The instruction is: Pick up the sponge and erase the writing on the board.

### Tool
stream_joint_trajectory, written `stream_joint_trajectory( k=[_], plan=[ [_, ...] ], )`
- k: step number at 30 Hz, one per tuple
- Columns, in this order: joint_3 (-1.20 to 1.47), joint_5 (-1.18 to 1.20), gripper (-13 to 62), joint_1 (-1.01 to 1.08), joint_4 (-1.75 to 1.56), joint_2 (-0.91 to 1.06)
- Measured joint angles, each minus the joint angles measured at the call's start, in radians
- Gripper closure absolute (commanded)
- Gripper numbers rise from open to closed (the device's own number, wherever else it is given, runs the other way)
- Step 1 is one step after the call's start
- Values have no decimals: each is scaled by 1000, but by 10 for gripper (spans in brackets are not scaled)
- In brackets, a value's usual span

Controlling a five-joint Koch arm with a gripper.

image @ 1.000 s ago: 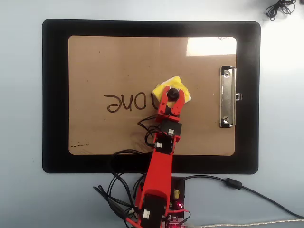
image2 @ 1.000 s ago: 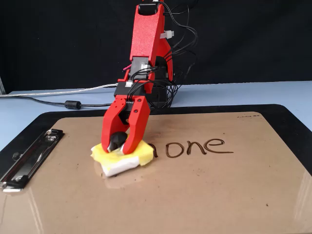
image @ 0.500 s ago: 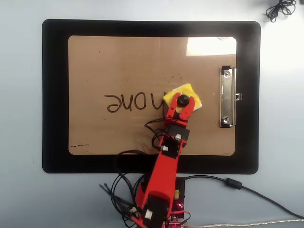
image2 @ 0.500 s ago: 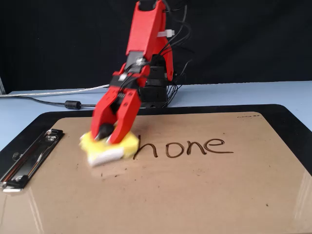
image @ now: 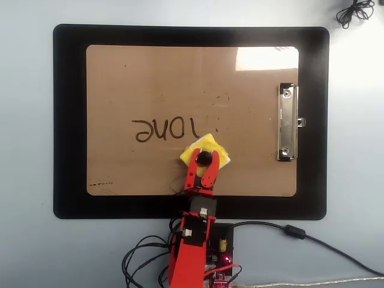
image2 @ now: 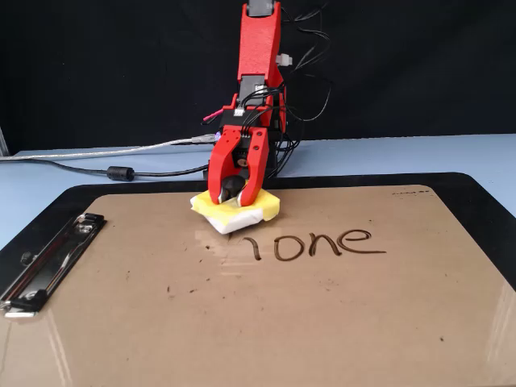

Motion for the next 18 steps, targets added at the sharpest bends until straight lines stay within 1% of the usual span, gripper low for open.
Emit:
stream_joint_trajectory(
  k=[3, 4, 5, 6, 8, 9, 11, 12, 13, 15, 16, 18],
  plan=[
    [-170, -5, 575, -2, 8, -163],
    [-265, -6, 574, -6, 6, -245],
    [-414, -8, 575, -14, 3, -390],
    [-483, -9, 575, -23, 0, -469],
    [-568, -18, 575, -29, -5, -604],
    [-594, -29, 574, -32, -23, -638],
    [-552, -34, 575, -35, -31, -612],
    [-483, -35, 575, -32, -37, -571],
    [-354, -35, 575, -8, -34, -472],
    [-192, -35, 575, 31, -31, -311],
    [-40, -35, 575, 81, -25, -160],
    [78, -31, 575, 126, 28, 43]
  ],
)
